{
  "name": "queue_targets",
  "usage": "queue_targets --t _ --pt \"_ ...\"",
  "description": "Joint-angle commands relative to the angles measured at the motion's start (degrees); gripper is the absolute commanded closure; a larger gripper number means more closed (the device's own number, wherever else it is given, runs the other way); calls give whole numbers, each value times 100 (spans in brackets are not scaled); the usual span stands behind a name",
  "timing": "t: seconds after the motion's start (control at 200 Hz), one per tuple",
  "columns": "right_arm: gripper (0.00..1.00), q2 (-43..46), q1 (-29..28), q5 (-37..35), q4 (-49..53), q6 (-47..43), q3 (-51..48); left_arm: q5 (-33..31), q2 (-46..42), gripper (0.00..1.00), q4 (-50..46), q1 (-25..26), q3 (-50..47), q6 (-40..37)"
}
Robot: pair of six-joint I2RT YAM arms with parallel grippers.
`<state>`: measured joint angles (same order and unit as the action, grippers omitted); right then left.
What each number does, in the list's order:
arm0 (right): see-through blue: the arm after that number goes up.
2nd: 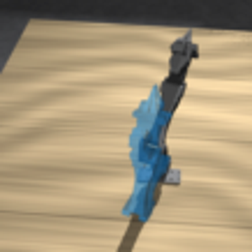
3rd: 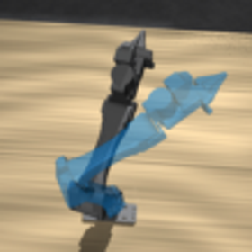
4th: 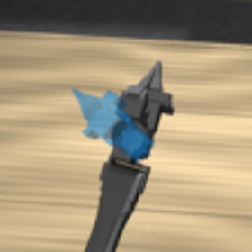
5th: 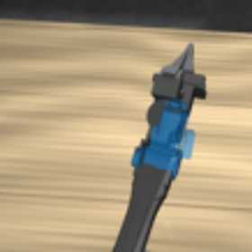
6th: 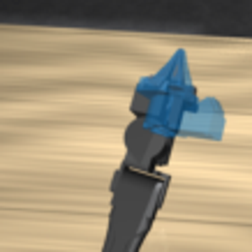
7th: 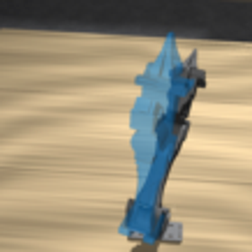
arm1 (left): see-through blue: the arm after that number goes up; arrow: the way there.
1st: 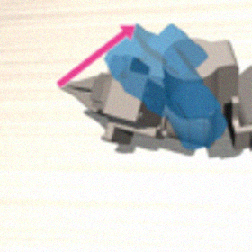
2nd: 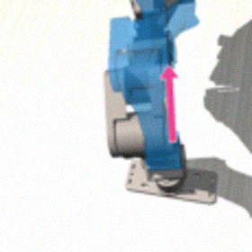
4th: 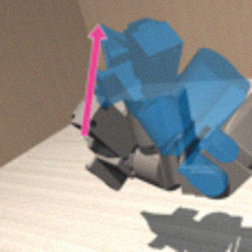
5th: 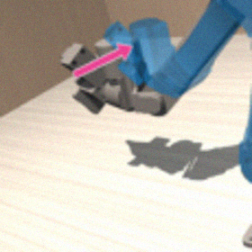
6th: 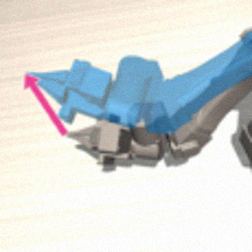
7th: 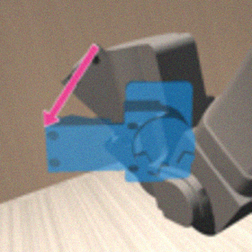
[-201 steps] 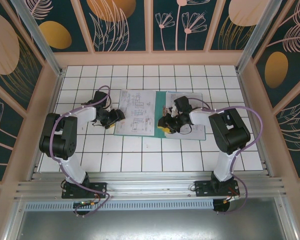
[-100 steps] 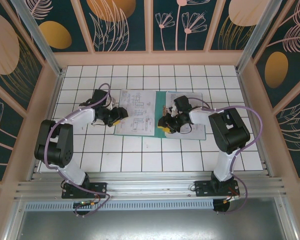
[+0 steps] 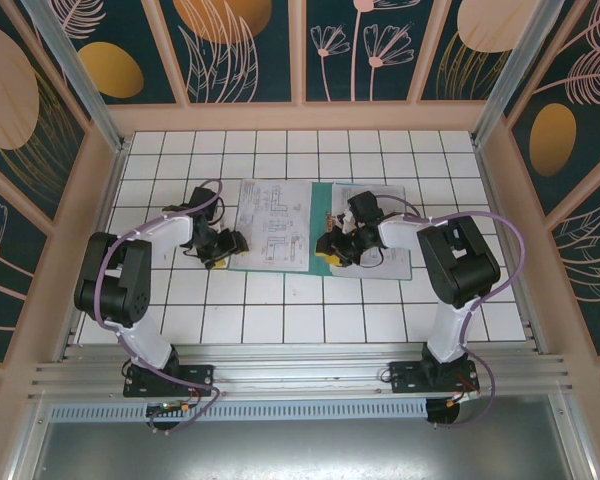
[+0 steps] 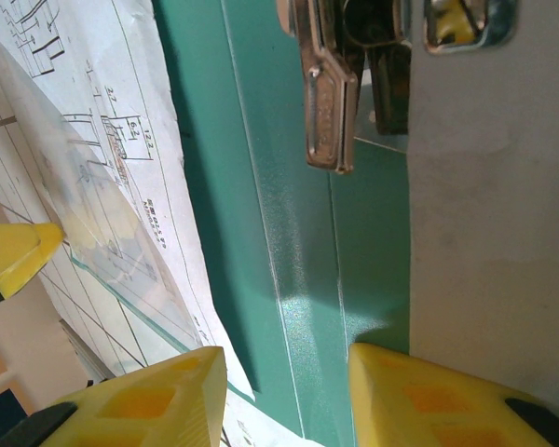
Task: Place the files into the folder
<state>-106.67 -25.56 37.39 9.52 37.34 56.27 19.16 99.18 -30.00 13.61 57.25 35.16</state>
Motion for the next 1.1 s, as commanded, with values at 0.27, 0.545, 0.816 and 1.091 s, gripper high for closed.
queue_targets --t 0.27,0.545,0.816,1.091 --pt "59 -477 -18 -611 503 -122 -222 325 174 35 223 264 -118 267" --pt "59 -494 -19 -610 522 -122 -205 107 -65 35 -3 292 61 345" --pt "59 -465 -20 -619 535 -140 -226 -432 22 36 -445 300 35 316" --pt "59 -492 -28 -599 516 -140 -226 87 98 36 87 375 -98 427"
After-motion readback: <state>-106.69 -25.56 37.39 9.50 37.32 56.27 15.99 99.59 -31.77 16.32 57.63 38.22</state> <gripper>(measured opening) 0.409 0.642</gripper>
